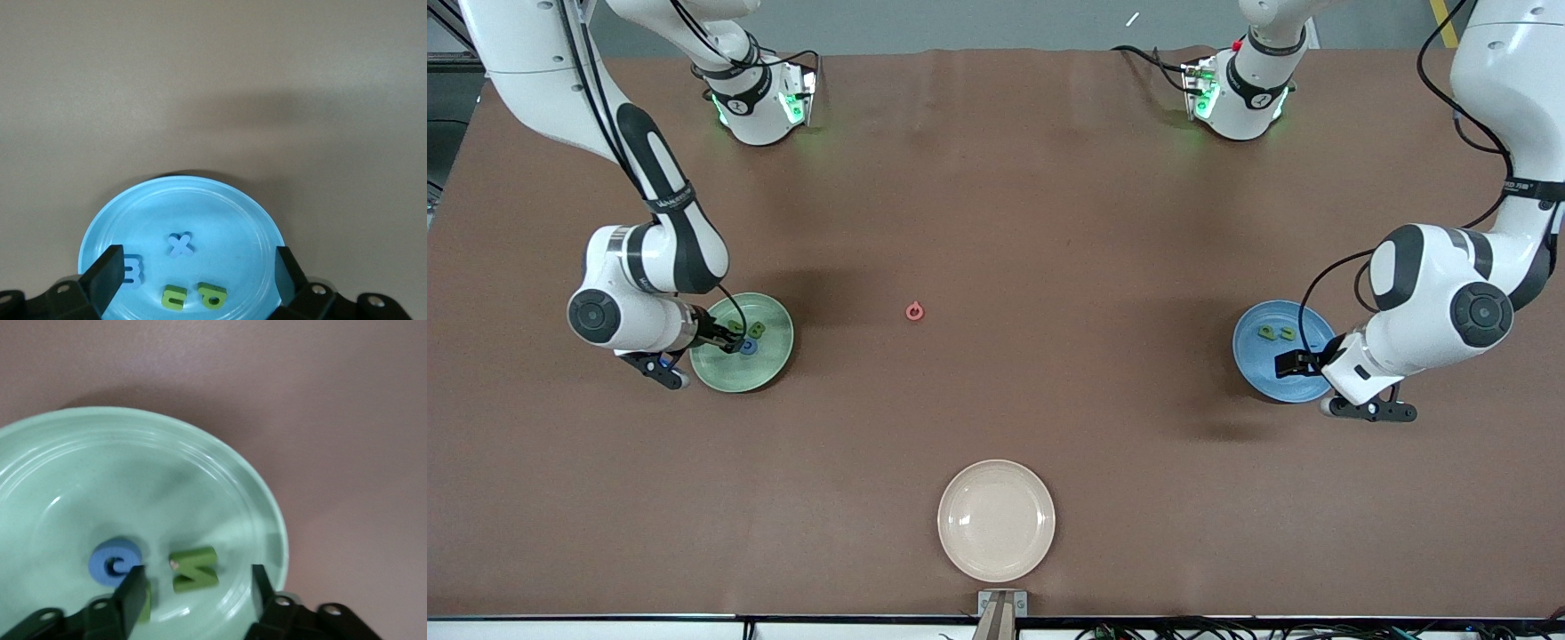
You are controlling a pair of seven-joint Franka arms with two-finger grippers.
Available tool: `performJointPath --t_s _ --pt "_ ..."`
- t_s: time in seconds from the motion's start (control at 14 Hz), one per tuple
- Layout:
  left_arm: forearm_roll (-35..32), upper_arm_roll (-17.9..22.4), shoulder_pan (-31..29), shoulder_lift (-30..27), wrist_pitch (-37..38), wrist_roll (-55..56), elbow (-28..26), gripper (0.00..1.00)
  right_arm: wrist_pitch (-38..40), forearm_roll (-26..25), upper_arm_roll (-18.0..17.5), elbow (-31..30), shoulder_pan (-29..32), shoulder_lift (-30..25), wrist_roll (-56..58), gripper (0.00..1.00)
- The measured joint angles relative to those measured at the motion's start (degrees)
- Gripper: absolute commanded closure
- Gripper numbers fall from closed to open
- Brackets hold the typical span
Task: Sort upper and lower case letters into plates
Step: 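Release the green N in the green plate and raise the right gripper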
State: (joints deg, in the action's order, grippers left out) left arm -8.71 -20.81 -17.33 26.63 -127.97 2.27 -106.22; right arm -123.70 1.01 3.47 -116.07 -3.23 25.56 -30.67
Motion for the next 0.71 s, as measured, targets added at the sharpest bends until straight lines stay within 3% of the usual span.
performJointPath --t_s 0.14,0.21,0.5,0.71 --pt "3.22 8.81 9.41 -1.26 0.12 -0.47 0.00 0.01 7.19 0.08 -0.01 5.02 0.30 -0.34 -0.09 0.00" --pt "4.13 10.98 11.96 -1.49 0.12 -0.47 0.00 0.01 9.69 0.28 -0.18 6.93 0.29 -0.54 -0.62 0.00" --pt "5.04 12.31 13.18 -1.67 0.12 -0.47 0.02 0.01 12.36 7.76 -2.48 8.54 -2.65 -1.31 -6.92 0.00" --pt "5.04 12.51 12.55 -1.86 0.13 -0.50 0.05 0.01 10.28 9.49 -2.93 8.57 -9.20 -1.32 -17.32 0.00"
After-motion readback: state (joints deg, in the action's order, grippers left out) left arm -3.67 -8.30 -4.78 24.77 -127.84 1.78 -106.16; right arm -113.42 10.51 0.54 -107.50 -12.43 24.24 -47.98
